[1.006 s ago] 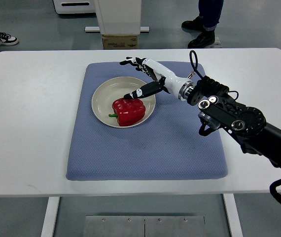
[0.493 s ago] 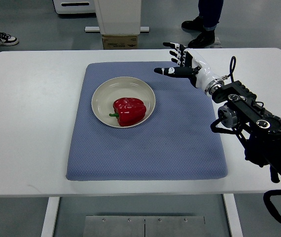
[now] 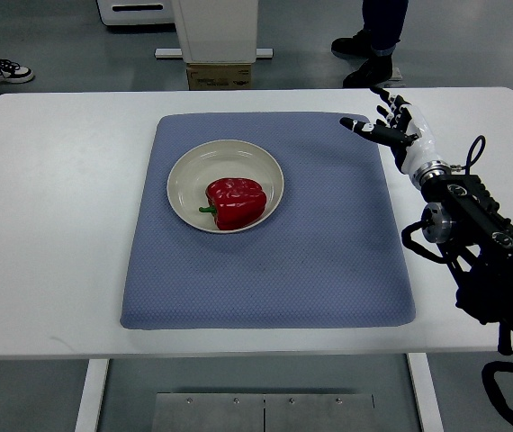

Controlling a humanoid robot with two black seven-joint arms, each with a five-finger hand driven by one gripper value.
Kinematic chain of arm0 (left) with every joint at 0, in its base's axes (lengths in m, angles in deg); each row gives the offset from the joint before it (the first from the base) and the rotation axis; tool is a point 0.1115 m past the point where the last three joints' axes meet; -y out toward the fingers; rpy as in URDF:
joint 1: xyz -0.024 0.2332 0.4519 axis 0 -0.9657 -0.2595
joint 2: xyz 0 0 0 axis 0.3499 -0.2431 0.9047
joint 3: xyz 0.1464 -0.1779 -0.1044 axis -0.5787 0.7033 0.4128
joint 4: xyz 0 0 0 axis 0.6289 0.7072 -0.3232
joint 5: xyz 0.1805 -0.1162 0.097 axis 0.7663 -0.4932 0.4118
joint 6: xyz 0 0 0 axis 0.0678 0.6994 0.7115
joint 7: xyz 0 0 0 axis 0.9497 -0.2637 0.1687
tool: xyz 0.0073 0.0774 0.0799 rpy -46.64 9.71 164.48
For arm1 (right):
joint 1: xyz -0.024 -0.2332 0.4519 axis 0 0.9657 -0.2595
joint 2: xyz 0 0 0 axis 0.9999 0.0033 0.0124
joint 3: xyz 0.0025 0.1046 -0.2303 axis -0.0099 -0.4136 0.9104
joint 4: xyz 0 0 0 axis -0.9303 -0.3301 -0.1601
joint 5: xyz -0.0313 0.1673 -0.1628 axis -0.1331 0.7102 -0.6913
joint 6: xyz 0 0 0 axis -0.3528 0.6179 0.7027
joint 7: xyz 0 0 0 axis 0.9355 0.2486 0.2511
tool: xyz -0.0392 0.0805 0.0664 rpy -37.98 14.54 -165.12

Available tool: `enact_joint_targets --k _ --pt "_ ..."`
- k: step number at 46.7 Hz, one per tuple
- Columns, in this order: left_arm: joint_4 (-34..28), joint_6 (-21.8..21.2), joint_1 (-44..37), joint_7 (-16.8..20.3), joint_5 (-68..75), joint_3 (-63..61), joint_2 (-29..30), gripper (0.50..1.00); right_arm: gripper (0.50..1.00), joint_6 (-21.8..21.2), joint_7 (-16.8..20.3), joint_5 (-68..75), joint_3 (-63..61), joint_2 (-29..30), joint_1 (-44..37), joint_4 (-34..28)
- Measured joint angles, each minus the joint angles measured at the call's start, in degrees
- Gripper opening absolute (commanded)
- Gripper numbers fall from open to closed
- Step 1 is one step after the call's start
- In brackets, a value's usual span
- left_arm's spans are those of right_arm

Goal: Place red pepper on plate with right hand

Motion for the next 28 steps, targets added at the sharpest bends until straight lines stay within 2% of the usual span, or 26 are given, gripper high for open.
enact_joint_targets --k 9,28 --pt "0.0 0.0 0.0 0.0 0.0 0.0 0.0 1.000 1.000 4.5 -0.6 0.2 0.0 0.0 1.2 -0.1" --pt "0.0 0.0 0.0 0.0 0.0 0.0 0.0 1.000 1.000 4.8 -0.6 8.5 0.0 0.0 2.0 -0.2"
